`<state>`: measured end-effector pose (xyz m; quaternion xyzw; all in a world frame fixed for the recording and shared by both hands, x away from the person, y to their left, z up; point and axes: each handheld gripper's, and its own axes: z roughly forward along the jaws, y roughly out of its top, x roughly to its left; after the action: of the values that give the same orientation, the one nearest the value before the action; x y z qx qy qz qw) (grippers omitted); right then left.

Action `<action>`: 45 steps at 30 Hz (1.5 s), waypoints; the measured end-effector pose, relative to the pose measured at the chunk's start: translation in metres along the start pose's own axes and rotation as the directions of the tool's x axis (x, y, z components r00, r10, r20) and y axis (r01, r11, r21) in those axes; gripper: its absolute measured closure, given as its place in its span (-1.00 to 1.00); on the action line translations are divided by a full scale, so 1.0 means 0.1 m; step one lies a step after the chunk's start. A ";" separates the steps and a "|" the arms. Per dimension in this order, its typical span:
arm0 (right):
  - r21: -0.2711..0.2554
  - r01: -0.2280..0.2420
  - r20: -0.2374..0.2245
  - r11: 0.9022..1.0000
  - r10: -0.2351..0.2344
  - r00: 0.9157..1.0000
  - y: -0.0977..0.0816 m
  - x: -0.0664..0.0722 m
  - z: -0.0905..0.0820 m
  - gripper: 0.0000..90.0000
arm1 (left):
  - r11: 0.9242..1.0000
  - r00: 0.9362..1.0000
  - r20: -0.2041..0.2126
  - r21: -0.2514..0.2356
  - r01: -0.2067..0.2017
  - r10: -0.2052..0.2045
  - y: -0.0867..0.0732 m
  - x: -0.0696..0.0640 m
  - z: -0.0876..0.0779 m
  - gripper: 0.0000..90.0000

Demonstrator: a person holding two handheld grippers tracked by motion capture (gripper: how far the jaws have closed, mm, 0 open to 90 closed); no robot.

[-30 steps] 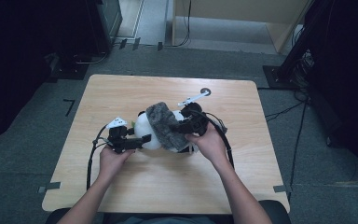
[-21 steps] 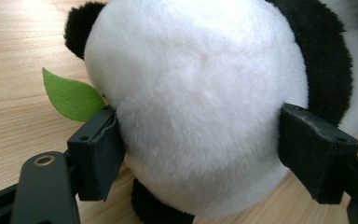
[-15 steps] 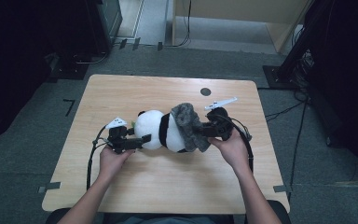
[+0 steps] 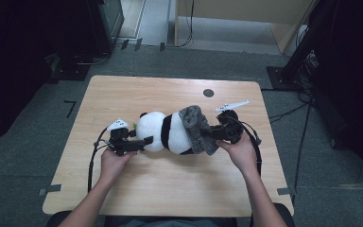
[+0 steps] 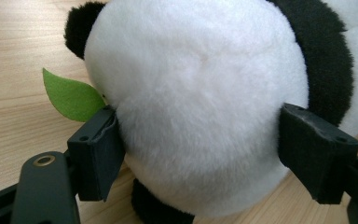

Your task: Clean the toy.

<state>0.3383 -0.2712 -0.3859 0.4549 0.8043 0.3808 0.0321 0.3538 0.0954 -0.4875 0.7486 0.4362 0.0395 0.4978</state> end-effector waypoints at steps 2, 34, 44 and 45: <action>-0.019 0.012 -0.009 1.000 -0.012 1.000 0.04 0.06 -0.04 0.67 | 1.000 1.000 -0.001 0.001 0.000 0.000 0.00 0.00 0.00 -0.55; 0.068 0.123 -0.103 0.990 -0.116 0.988 0.66 0.69 0.99 0.68 | 0.999 1.000 0.006 0.052 0.004 -0.004 0.07 -0.01 -0.02 -0.46; 0.051 0.131 -0.085 0.990 -0.127 0.988 0.50 0.56 0.67 0.67 | 0.997 1.000 0.021 0.071 0.013 -0.015 0.09 -0.01 -0.01 -0.34; 0.047 0.130 -0.087 0.990 -0.126 0.988 0.47 0.55 0.63 0.67 | 0.997 1.000 0.022 0.070 0.015 -0.016 0.09 -0.01 -0.01 -0.34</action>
<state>0.3650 -0.1788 -0.3840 0.3867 0.8423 0.3753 0.0107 0.3583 0.0945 -0.4792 0.7626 0.4375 0.0120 0.4764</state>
